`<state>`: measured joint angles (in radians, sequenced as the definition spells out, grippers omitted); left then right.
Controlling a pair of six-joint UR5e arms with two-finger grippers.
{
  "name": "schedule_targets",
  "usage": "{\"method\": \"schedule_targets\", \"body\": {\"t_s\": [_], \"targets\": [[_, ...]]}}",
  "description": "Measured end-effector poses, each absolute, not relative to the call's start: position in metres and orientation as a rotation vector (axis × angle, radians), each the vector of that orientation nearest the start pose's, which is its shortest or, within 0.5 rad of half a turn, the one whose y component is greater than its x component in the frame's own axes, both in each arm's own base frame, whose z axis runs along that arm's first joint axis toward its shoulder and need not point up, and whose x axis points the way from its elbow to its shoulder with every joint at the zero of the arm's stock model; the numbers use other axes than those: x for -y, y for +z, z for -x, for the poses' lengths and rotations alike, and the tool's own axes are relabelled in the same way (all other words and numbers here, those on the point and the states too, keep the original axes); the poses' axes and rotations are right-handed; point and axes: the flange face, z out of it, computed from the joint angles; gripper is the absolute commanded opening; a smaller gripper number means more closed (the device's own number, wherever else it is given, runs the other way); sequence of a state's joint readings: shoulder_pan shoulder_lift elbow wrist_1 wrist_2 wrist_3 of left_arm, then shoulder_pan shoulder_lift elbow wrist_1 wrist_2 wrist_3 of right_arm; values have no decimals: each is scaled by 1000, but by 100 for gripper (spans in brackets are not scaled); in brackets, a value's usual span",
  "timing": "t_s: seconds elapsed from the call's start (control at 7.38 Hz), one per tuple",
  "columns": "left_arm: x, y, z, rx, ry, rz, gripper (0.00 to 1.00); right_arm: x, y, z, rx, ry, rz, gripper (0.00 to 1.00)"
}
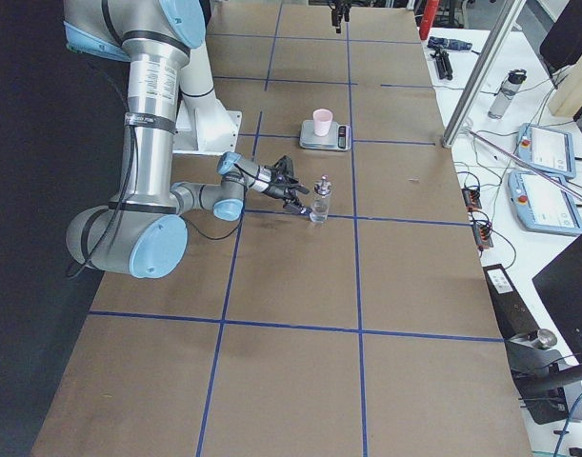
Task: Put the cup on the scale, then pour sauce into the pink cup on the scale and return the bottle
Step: 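Close the right gripper around the glass sauce bottle, then lift the glass bottle with the right gripper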
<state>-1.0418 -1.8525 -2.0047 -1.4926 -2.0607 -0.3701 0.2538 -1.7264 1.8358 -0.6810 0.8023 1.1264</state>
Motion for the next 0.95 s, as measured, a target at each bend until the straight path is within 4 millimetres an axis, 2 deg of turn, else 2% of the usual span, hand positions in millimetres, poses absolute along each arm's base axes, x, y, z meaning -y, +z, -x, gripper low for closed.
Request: {"method": "schedule_targets", "body": {"t_s": [0.27, 0.95], "targets": [[516, 326, -202, -698, 306, -356, 100, 313, 497, 378, 640, 221, -981, 100], [516, 323, -203, -702, 301, -357, 100, 326, 498, 371, 613, 227, -996, 100]]}}
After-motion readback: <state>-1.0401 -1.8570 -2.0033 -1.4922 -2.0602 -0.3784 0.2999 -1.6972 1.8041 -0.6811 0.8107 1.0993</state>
